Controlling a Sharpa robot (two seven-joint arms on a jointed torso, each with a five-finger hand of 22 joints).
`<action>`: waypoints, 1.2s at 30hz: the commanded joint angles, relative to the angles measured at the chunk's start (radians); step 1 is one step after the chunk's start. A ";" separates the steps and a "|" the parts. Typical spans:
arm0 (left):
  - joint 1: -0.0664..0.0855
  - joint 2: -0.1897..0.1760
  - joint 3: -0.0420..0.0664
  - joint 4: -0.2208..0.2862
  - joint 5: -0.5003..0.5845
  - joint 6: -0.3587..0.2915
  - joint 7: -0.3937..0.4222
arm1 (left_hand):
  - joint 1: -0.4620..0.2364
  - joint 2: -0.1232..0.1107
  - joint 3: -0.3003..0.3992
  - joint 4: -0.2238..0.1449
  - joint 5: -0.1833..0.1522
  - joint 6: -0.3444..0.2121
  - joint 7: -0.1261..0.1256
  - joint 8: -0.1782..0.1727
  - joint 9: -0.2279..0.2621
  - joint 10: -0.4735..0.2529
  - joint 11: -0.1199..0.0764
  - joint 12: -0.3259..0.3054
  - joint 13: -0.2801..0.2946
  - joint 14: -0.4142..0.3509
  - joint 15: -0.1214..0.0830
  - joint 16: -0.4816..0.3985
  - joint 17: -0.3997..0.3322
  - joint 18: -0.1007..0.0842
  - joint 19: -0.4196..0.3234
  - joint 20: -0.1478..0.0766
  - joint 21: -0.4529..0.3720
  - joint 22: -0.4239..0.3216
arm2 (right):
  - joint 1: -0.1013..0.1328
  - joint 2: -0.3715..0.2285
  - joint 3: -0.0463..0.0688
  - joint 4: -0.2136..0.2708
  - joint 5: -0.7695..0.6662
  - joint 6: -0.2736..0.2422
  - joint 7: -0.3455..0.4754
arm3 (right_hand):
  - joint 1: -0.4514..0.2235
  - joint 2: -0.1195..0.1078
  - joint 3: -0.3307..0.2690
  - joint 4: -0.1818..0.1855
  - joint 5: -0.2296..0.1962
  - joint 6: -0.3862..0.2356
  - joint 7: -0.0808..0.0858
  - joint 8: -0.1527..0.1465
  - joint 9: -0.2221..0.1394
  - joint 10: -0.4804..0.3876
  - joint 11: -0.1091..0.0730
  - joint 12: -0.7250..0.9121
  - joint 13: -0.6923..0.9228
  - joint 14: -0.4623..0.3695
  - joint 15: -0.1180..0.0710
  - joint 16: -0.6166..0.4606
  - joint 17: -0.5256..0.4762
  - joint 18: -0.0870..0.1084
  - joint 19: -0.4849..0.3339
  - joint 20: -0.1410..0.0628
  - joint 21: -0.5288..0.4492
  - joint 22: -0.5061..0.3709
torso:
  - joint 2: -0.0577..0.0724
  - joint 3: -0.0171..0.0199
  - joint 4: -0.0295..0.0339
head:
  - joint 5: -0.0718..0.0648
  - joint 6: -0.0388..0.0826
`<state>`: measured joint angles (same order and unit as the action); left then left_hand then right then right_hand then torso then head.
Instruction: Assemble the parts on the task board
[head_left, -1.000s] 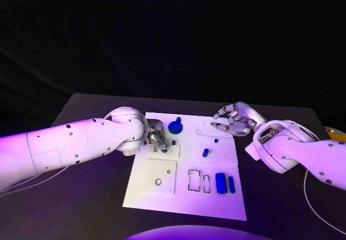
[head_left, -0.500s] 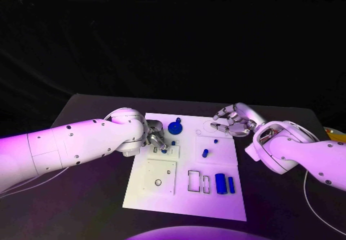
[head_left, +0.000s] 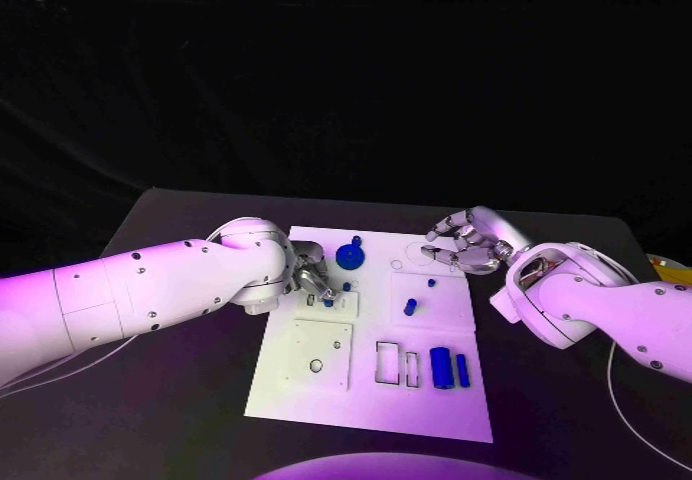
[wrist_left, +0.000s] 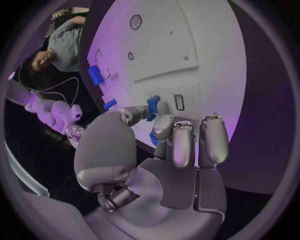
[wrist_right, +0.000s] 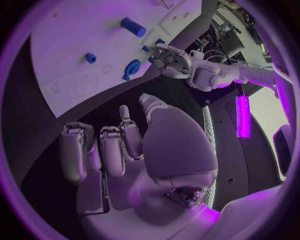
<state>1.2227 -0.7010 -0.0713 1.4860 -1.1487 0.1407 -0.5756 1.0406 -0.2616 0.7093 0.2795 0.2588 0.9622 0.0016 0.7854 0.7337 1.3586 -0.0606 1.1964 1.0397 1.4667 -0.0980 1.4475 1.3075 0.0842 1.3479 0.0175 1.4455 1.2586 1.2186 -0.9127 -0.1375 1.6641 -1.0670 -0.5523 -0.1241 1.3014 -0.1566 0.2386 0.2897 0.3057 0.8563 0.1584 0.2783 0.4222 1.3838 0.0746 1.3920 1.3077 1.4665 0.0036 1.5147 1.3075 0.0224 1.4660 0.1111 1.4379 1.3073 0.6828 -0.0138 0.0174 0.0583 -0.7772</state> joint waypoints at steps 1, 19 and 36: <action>-0.001 0.001 0.000 0.002 0.012 -0.012 -0.004 | -0.026 0.009 -0.056 0.012 0.003 0.004 0.007 -0.007 -0.002 0.001 0.005 0.005 0.004 0.050 -0.008 0.004 0.052 -0.017 0.011 0.000 0.006 0.002 | -0.001 0.000 0.000 0.000 -0.004 0.011 0.008 | -0.004 0.005 -0.007 0.001 0.004 0.000 0.000 0.004 0.001 -0.008 0.002 -0.005 0.042 0.063 -0.001 -0.006 0.085 0.012 0.027 -0.002 -0.006 0.201 | 0.000 0.0000 0.0004 | 0.000 0.001; -0.002 -0.009 0.003 0.010 0.020 -0.033 -0.005 | -0.050 0.042 -0.173 0.015 0.007 0.011 0.006 -0.022 0.001 0.000 0.004 0.005 0.006 0.051 -0.009 0.003 0.053 -0.019 0.016 0.000 0.006 0.009 | -0.002 -0.001 0.000 -0.001 -0.007 0.011 0.009 | -0.010 0.007 -0.009 0.001 0.003 -0.001 0.000 0.004 0.001 -0.011 0.002 -0.008 0.039 0.061 -0.001 -0.009 0.078 0.014 0.024 -0.002 -0.013 0.198 | -0.001 0.0001 0.0004 | -0.001 0.001; 0.003 -0.069 0.047 0.072 0.085 -0.054 -0.020 | -0.050 0.054 -0.223 0.014 0.011 -0.006 0.009 -0.028 0.007 -0.018 0.006 -0.019 -0.028 0.050 -0.008 0.002 0.052 -0.018 0.015 0.001 0.005 0.007 | -0.004 -0.004 0.000 -0.006 -0.009 0.008 0.010 | -0.011 0.007 -0.010 0.001 0.003 -0.001 0.000 0.004 0.001 -0.011 0.002 -0.008 0.039 0.061 -0.001 -0.010 0.077 0.014 0.023 -0.002 -0.014 0.198 | 0.000 0.0005 0.0006 | -0.007 0.019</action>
<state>1.2231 -0.7677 -0.0260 1.5520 -1.1032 0.0969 -0.5879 0.9900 -0.2128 0.4879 0.2936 0.2634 0.9594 0.0111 0.7601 0.7401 1.3428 -0.0538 1.1770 1.0107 1.4667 -0.0979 1.4474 1.3073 0.0843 1.3545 0.0181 1.4455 1.2653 1.2160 -0.9159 -0.1375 1.6586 -1.0674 -0.5524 -0.1223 1.2975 -0.1527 0.2331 0.2897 0.3056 0.8564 0.1584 0.2783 0.4219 1.3802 0.0782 1.3902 1.3077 1.4665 0.0036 1.5084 1.3073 0.0224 1.4659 0.1111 1.4268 1.3078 0.6816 -0.0133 0.0184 0.0541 -0.7610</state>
